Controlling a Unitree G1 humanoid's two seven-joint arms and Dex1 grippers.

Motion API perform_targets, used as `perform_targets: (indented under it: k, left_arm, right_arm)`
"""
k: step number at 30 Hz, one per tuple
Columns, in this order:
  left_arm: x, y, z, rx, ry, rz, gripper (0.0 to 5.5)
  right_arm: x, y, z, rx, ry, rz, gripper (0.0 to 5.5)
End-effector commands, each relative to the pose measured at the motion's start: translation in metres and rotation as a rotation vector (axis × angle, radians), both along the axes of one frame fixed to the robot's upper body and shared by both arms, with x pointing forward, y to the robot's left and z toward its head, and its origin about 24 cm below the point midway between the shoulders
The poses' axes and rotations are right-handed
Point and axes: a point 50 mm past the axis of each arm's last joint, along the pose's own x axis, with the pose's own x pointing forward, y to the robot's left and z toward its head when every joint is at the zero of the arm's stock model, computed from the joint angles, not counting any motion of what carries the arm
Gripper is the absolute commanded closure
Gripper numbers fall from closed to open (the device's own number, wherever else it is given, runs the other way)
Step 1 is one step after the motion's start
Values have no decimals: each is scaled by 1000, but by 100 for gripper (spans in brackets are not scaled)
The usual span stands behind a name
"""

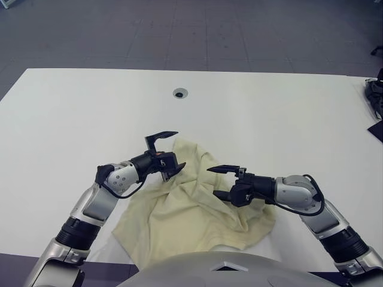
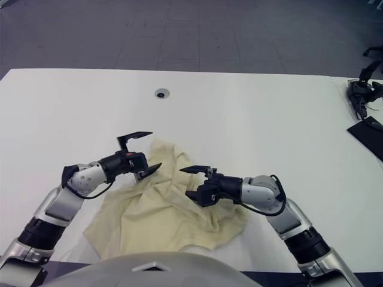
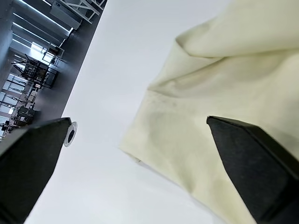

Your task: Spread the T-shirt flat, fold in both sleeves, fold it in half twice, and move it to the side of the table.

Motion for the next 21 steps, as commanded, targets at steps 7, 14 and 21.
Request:
perform_targets:
  k: [7, 14, 21]
  left_arm:
    - [1, 0, -10, 33, 9, -1, 10]
    - [-1, -1, -12, 35, 16, -10, 10]
    - [-1, -2, -14, 38, 23, -7, 10]
  right_arm:
    - [1, 0, 3, 14, -10, -1, 402]
    - [-1, 2, -2, 0, 9, 9, 520]
    - [8, -1, 2, 8, -18, -21, 549]
